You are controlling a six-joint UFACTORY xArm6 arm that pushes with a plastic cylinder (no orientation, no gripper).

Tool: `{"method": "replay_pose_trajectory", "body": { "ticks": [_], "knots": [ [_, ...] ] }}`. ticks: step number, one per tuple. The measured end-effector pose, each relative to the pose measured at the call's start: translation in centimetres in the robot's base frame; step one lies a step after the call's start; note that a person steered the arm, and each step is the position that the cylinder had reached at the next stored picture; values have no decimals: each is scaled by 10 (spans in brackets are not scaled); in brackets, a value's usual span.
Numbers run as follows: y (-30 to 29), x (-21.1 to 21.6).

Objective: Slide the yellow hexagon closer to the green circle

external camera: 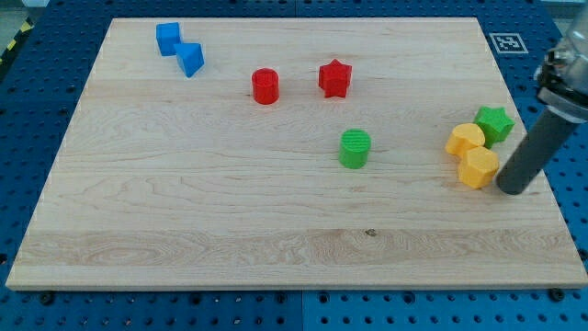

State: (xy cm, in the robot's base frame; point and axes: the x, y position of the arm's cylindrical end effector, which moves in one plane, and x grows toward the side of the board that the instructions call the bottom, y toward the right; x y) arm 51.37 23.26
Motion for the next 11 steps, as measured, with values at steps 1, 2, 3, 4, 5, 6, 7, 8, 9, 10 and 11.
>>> {"method": "replay_pose_trajectory", "body": {
  "ticks": [1,2,3,4,5,6,7,8,9,10,11],
  "knots": [
    [-31,-5],
    [-30,-4],
    [0,4],
    [14,-11],
    [11,-27],
    [-19,-31],
    [-34,-31],
    [-38,-29],
    [-54,-23],
    [-61,-13],
    [-64,-9]
  ]
}}
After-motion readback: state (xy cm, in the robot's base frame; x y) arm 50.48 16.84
